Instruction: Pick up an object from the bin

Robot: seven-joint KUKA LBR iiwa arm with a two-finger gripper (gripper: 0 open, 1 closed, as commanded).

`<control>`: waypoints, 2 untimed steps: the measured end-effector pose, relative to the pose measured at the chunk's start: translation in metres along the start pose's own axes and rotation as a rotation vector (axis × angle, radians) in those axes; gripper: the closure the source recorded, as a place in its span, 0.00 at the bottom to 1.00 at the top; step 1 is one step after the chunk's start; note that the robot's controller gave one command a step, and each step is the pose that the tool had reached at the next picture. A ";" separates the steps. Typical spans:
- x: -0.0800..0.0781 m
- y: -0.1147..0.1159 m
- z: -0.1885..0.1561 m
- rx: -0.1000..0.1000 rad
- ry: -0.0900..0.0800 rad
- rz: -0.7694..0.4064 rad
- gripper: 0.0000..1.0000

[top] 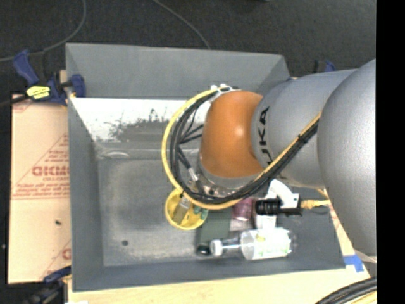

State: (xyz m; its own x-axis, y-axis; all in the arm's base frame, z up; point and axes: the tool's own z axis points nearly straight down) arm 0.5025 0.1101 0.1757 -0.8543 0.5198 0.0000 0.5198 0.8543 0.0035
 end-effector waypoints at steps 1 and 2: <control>-0.025 -0.004 0.068 -0.007 -0.010 -0.027 1.00; -0.013 -0.013 0.049 0.000 0.000 0.115 1.00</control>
Offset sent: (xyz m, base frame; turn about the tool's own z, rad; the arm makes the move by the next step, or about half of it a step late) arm -0.0023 -0.0169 -0.0190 0.1758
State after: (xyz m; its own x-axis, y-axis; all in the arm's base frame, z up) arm 0.5066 0.0922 0.1270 -0.7888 0.6147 0.0004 0.6147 0.7887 0.0033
